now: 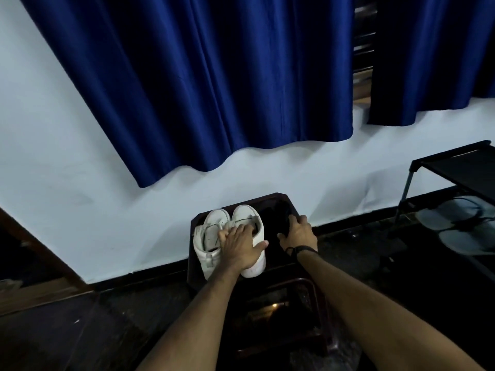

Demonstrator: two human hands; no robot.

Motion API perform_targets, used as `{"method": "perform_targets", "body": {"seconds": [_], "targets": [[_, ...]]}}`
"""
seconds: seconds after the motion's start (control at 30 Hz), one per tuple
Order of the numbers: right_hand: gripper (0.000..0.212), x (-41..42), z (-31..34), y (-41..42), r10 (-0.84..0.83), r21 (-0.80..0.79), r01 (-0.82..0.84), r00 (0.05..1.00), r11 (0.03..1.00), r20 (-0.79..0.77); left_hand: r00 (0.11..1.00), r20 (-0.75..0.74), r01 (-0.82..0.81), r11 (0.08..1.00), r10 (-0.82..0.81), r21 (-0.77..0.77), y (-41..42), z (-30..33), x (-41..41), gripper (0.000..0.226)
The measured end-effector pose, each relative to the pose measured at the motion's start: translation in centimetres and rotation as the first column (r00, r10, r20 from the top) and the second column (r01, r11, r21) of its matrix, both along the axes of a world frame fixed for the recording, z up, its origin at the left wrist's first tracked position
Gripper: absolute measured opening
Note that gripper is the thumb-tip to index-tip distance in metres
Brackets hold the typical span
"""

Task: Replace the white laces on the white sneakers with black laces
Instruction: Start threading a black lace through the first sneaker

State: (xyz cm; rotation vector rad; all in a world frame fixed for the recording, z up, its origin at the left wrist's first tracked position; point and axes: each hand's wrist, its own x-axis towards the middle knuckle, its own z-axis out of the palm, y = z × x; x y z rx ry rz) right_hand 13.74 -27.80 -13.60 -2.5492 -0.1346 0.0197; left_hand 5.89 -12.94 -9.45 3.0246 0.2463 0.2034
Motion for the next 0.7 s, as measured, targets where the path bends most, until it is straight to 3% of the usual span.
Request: {"method": "perform_targets", "body": {"seconds": [0.07,0.17,0.27,0.4,0.53,0.63,0.7], "targets": [[0.044,0.6,-0.1,0.2,0.018,-0.055,-0.020,0.999,0.998,-0.033,0.999,-0.021,-0.029,1.000,0.029,0.006,-0.1,0.0,0.1,0.054],[0.023,0.7,-0.4,-0.2,0.069,-0.018,-0.068,0.997,0.998,0.045,0.999,-0.039,-0.034,0.999,0.035,0.027,-0.1,0.1,0.1,0.055],[0.025,0.0,-0.8,-0.8,0.054,0.048,-0.059,0.993,0.997,0.104,0.998,-0.047,-0.036,0.999,0.037,0.024,-0.2,0.2,0.1,0.054],[0.056,0.5,-1.1,-0.4,0.153,0.048,-0.162,0.977,0.986,0.150,0.998,-0.052,-0.028,0.999,0.030,0.032,-0.2,0.3,0.0,0.054],[0.084,3.2,-0.5,0.4,0.322,-0.223,-0.309,0.947,0.925,0.021,0.998,-0.053,-0.030,0.999,0.031,0.023,-0.1,0.3,0.0,0.054],[0.068,4.2,-0.6,0.7,0.309,-0.294,-0.321,0.947,0.901,-0.087,0.998,-0.048,-0.032,0.999,0.032,0.013,-0.2,0.3,0.0,0.054],[0.050,4.0,-1.3,0.5,0.309,-0.308,-0.286,0.951,0.907,0.029,0.998,-0.048,-0.035,0.999,0.035,0.007,-0.1,0.3,0.1,0.053]]}}
